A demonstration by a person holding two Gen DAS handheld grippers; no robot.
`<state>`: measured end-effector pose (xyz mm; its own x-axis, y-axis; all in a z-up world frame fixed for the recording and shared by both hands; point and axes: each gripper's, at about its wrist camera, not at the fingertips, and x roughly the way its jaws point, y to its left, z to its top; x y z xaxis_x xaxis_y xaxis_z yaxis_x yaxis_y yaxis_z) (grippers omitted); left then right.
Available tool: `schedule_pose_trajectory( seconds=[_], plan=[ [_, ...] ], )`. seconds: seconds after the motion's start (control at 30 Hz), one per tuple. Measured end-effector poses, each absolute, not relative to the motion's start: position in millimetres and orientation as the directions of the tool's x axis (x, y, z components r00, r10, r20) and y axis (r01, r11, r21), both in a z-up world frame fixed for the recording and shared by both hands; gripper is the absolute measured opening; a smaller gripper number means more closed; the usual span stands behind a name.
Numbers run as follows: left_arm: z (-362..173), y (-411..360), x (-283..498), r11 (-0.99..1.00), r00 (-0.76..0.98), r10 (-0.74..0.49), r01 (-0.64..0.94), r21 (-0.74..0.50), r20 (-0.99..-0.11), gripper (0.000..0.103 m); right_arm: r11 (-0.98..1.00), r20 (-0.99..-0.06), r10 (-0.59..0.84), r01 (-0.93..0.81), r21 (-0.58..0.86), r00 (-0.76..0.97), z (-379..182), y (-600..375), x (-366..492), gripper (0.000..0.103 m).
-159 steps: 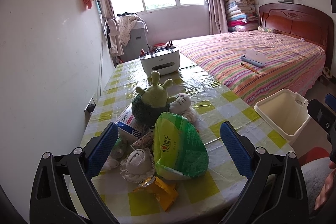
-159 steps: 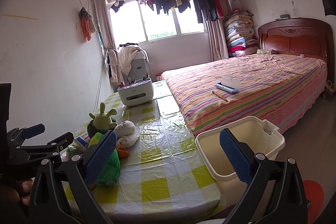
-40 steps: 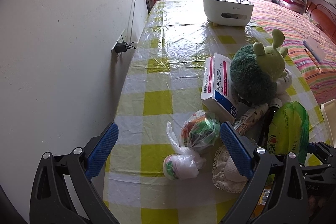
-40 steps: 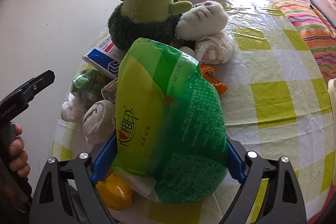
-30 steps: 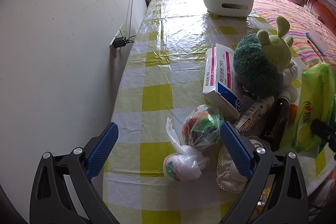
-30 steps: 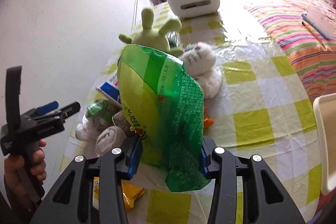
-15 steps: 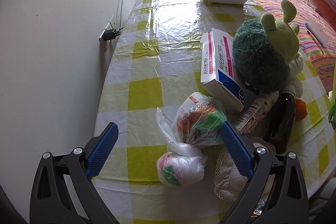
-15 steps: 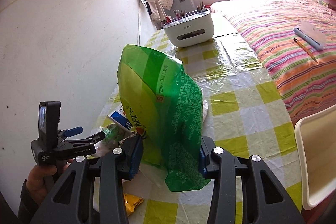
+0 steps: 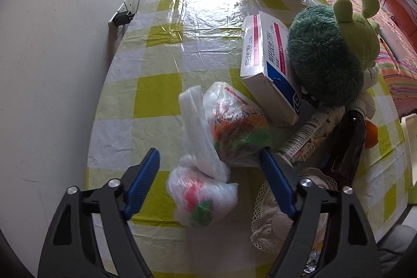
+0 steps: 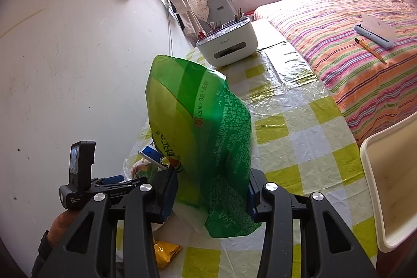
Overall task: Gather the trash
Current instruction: 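Lift the green snack bag with the right tool while the left tool reaches the white bag, then carry the green bag to the bin with the right tool while the left tool lifts the white bag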
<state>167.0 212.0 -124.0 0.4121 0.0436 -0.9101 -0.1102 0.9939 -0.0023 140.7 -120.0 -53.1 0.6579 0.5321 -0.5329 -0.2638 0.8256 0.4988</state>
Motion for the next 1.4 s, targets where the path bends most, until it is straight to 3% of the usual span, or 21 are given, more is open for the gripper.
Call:
schedule_pose_trajectory(
  seconds=[0.1,0.13,0.5,0.83,1.07,1.4],
  plan=[
    [-128.4,217.9,167.0,0.989,0.394,0.02,-0.143,-0.04,-0.919,0.051,0.823,-0.529,0.528,-0.246,0.513,0.664,-53.5,-126.5,141.1,0.042],
    [-128.5,219.8,166.6,0.987,0.392,0.019,-0.153,-0.045,-0.92,0.036,0.822,-0.529,0.528,-0.242,0.516,0.664,-54.1,-128.5,141.7,0.042],
    [-113.8,227.1,159.7,0.977,0.446,0.02,-0.199,-0.077,-0.895,0.034,0.814,-0.509,0.521,-0.219,0.538,0.685,-53.0,-143.9,140.1,0.042],
    [-65.3,208.2,142.6,0.982,0.612,0.1,-0.19,-0.022,-0.784,0.034,0.836,-0.498,0.481,-0.208,0.508,0.722,-48.1,-151.9,133.5,0.042],
    [-28.7,168.2,128.4,0.993,0.718,0.037,-0.106,-0.057,-0.695,0.034,0.869,-0.5,0.432,-0.197,0.454,0.751,-45.7,-157.3,130.9,0.042],
    [-11.6,127.0,121.8,0.998,0.751,-0.034,-0.012,-0.066,-0.659,0.034,0.887,-0.5,0.398,-0.185,0.423,0.769,-46.9,-165.3,127.3,0.042]
  ],
)
